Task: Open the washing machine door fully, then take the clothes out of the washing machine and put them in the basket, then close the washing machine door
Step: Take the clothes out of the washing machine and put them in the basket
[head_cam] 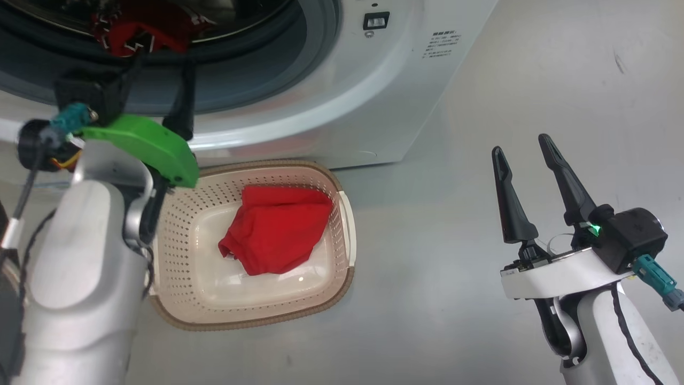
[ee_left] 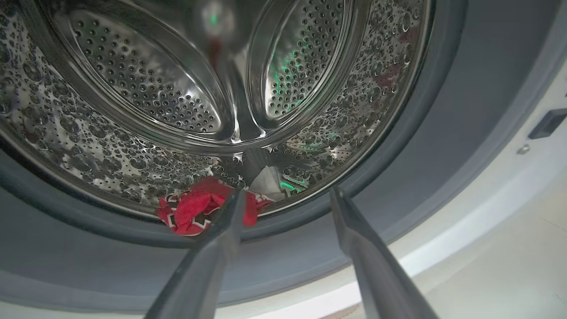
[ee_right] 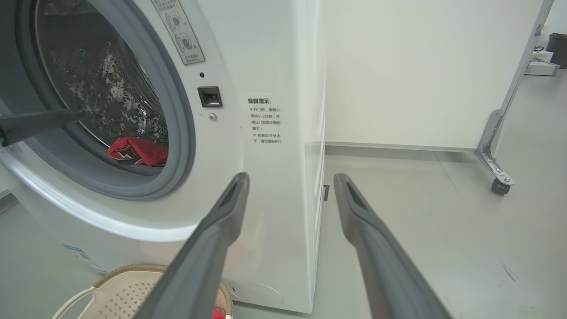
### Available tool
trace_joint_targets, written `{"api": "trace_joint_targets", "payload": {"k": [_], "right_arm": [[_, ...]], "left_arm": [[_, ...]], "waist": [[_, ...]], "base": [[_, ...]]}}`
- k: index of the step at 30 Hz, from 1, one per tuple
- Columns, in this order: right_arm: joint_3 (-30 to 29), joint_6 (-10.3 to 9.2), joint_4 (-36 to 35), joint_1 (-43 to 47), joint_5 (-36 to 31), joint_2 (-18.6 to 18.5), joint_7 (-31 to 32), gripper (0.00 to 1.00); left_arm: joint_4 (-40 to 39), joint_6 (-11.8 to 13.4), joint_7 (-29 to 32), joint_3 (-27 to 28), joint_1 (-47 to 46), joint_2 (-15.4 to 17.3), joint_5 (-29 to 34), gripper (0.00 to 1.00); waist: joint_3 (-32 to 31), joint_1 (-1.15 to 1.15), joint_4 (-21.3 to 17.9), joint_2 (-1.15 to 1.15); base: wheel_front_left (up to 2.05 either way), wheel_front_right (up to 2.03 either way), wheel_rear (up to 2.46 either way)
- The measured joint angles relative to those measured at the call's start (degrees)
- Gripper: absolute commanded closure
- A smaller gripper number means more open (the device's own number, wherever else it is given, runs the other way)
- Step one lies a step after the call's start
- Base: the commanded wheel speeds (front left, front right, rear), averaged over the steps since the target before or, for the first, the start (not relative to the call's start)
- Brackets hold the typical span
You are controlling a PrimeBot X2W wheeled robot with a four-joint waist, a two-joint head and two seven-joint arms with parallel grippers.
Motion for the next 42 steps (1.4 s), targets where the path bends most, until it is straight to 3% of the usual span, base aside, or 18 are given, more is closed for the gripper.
{"api": "trace_joint_targets", "payload": {"k": [14,21,28,30,31,32,33,34,36,37,39,40,42], "right_arm": [[1.99,0.56,0.93,-5.32,0.87,1.27,-1.10,0.00],[2.04,0.63,3.00,-6.31,1.68,1.69,-1.67,0.00],[2.09,0.65,4.36,-6.88,1.83,1.86,-2.12,0.00],[2.11,1.01,4.63,-7.33,1.83,1.88,-2.18,0.00],[2.15,1.02,4.76,-7.50,1.85,1.89,-2.18,0.00],[2.21,1.02,4.90,-7.65,1.85,1.92,-2.19,0.00],[2.27,1.03,5.04,-7.75,1.86,1.93,-2.19,0.00],[2.34,1.03,5.16,-7.81,1.87,1.94,-2.27,0.00],[2.42,1.04,5.42,-7.96,2.00,1.96,-2.61,0.00],[2.45,1.05,5.54,-8.13,2.02,1.96,-2.63,0.00],[2.53,1.19,5.71,-8.52,2.03,1.97,-2.65,0.00],[2.58,1.20,5.81,-8.66,2.03,1.97,-2.66,0.00],[2.69,1.20,6.04,-8.84,2.03,1.99,-2.67,0.00]], "left_arm": [[9.33,1.49,7.98,1.65,-16.07,9.54,6.60,0.00],[14.56,2.01,9.75,0.23,-19.61,11.09,9.39,0.00],[18.87,5.04,10.82,-0.97,-21.68,11.81,12.70,0.00],[19.82,5.58,10.88,-1.31,-22.50,11.80,13.72,0.23],[20.03,5.60,10.80,-1.48,-22.86,11.91,14.22,0.18],[20.28,5.80,10.79,-1.68,-23.25,12.04,14.77,0.07],[20.65,6.03,10.79,-1.80,-23.65,12.11,15.03,0.07],[21.08,6.06,10.79,-1.86,-24.05,12.11,15.04,0.00],[22.05,6.34,11.13,-2.25,-24.61,12.20,15.68,0.01],[22.53,6.59,11.38,-2.48,-24.79,12.27,15.93,0.14],[23.87,6.73,12.54,-2.82,-25.21,12.54,16.46,0.19],[24.50,6.79,13.10,-2.87,-25.35,12.61,16.61,0.40],[25.43,7.10,13.90,-3.02,-25.66,12.61,17.12,0.69]], "waist": [[9.11,0.00,-5.86,0.00],[12.12,0.01,-9.07,0.00],[13.48,0.01,-10.45,0.00],[13.53,0.01,-10.50,0.00],[13.55,0.01,-10.51,0.00],[13.56,0.00,-10.52,0.00],[13.58,0.01,-10.53,0.00],[13.59,0.00,-10.54,0.00],[13.63,0.01,-10.58,0.00],[13.65,0.01,-10.60,0.00],[13.68,0.01,-10.64,0.00],[13.69,0.01,-10.66,0.00],[13.69,0.01,-10.71,0.00]], "base": [[0.00,0.00,0.00],[0.00,0.00,0.00],[0.00,0.00,0.00],[0.00,0.00,0.00],[0.00,0.00,0.00],[0.00,0.00,0.00],[0.00,0.00,0.00],[0.00,0.00,0.00],[0.00,0.00,0.00],[0.00,0.00,0.00],[0.00,0.00,0.00],[0.00,0.00,0.00],[0.00,0.00,0.00]]}}
